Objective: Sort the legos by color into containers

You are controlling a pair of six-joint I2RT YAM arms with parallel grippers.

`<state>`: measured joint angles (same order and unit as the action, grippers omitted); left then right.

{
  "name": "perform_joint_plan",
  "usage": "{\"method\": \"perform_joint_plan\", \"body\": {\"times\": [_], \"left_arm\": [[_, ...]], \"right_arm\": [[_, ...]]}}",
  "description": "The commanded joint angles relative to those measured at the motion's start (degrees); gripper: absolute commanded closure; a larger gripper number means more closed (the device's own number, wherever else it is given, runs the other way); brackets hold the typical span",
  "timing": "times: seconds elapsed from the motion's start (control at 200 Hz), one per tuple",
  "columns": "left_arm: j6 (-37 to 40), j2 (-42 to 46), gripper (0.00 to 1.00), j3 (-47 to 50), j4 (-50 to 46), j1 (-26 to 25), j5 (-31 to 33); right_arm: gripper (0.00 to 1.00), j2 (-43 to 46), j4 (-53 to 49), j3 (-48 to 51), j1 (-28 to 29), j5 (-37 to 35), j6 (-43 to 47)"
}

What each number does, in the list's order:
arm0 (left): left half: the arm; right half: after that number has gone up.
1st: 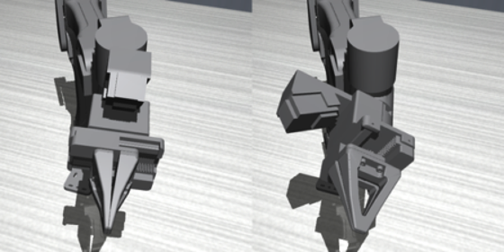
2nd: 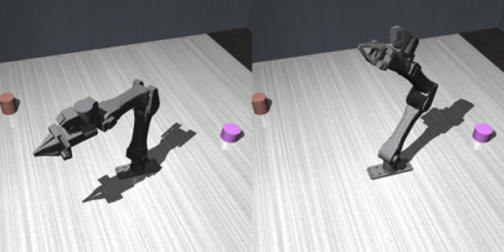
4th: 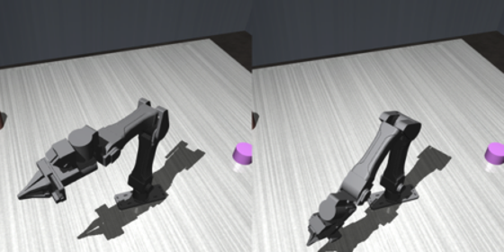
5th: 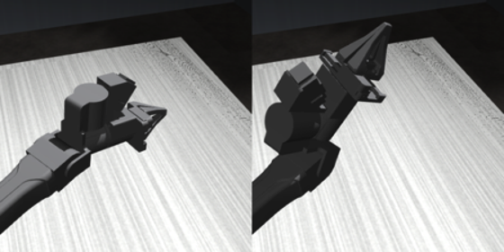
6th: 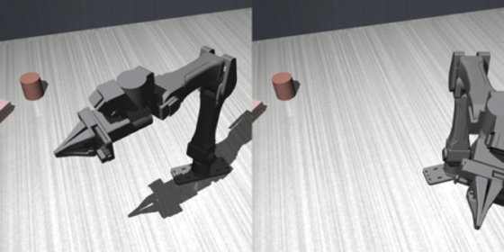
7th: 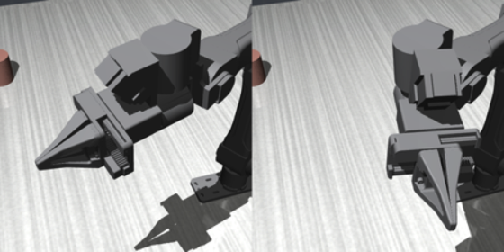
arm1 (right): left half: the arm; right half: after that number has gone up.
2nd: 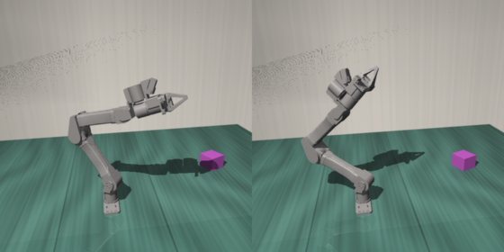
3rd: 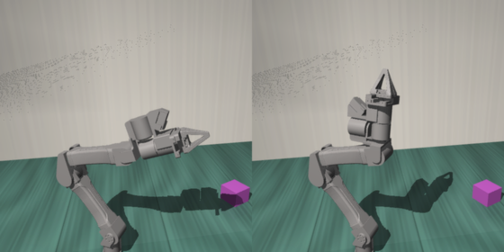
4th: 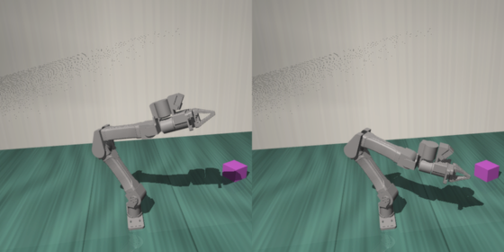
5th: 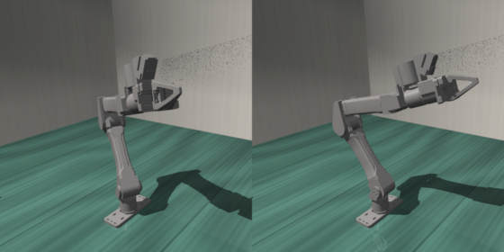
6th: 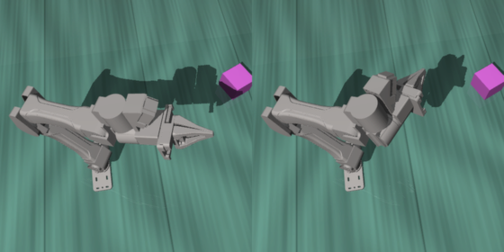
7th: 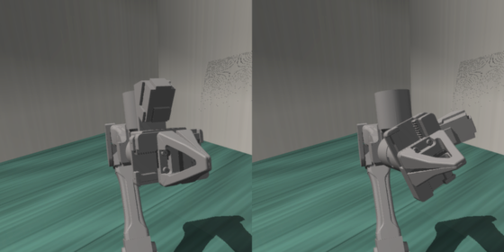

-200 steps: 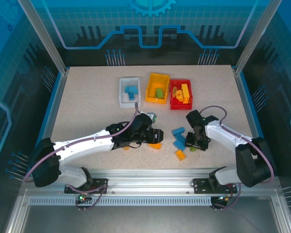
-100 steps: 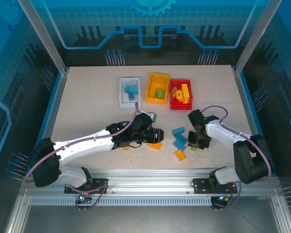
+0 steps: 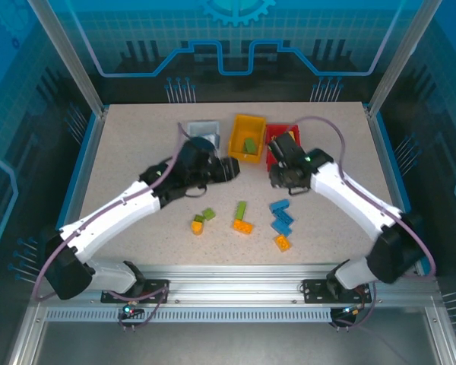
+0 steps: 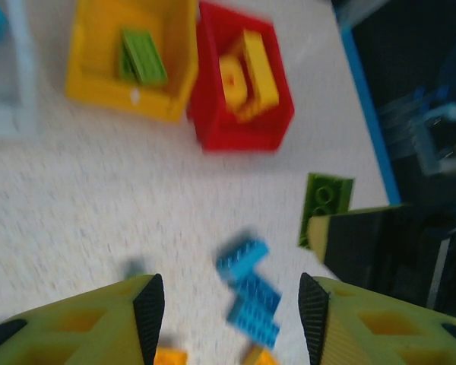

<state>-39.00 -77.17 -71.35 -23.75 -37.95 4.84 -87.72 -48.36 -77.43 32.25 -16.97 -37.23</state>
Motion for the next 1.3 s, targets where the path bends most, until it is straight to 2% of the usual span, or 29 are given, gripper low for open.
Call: {"method": "perform_joint_plan", "body": {"times": [0.0,0.16,0.4,0.52,0.735,0.92,1.03,1.125,1.291], "left_arm": [[2.9,-2.9,0.46,-4.6,-1.9,3.9,-3.4],[2.6,-8.2,0.46,-8.4,1.8,9.1,-7.6],[4.8,-15.3,0.47,-13.4,4.3,10.8,-8.2],[4.6,-16.0,0.47,-13.7,4.8,10.8,-8.2],[4.6,-15.7,0.47,-11.9,5.2,10.7,-8.7],[3.9,-14.7,0.47,-9.2,5.9,10.8,-9.0],[3.7,-13.9,0.47,-7.8,6.1,10.7,-9.0],[3.7,-12.8,0.47,-7.0,5.5,10.7,-8.8],[3.8,-10.4,0.47,-5.9,2.9,10.6,-8.0]], "right_arm": [[0.84,-10.4,1.2,-9.5,-0.5,1.7,2.5],[0.84,-26.2,0.3,-28.3,-4.1,8.6,3.8],[0.84,-48.8,-7.7,-57.7,-8.0,15.0,4.3],[0.84,-55.8,-9.3,-66.2,-9.4,17.0,3.7],[0.8,-61.3,-7.2,-72.3,-9.7,21.2,5.4],[0.61,-60.5,-7.6,-72.0,-9.0,20.6,5.8],[0.55,-57.8,-7.1,-69.3,-8.2,18.9,6.1],[0.55,-53.9,-5.4,-65.2,-7.6,17.3,6.1],[0.61,-43.5,-1.7,-56.5,-5.6,13.0,7.0]]}}
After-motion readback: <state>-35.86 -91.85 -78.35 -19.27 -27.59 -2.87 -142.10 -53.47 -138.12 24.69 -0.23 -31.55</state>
